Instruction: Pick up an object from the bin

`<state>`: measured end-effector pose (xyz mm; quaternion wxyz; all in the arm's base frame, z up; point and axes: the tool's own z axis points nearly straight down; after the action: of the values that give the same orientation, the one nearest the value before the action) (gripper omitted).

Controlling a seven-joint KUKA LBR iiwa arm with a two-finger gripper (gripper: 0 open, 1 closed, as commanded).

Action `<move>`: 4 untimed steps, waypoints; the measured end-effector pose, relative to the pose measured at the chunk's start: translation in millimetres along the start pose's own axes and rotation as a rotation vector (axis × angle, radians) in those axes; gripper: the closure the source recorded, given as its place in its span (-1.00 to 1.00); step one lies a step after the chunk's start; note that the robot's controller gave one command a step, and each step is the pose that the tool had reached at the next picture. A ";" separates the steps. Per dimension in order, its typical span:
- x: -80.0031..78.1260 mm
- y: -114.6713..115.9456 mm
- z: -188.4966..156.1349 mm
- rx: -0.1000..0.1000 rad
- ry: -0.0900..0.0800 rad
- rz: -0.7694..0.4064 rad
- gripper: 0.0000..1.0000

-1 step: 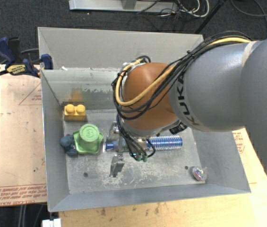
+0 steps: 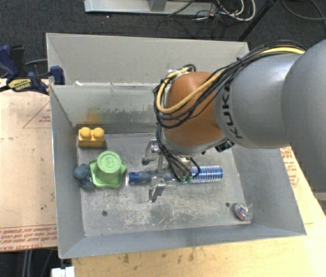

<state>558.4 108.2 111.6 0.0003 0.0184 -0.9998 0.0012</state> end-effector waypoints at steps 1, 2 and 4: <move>37.0 16.1 -85.0 -0.004 -0.008 -0.111 -1.00; -64.0 -79.8 -6.1 0.000 -0.005 -0.116 -1.00; -34.8 -122.9 34.1 -0.003 -0.016 -0.291 1.00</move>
Offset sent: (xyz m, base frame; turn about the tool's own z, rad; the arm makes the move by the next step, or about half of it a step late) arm -0.0386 0.0135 0.0813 -0.1109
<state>597.7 -13.4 77.8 -0.0075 0.1631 -0.9866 -0.0006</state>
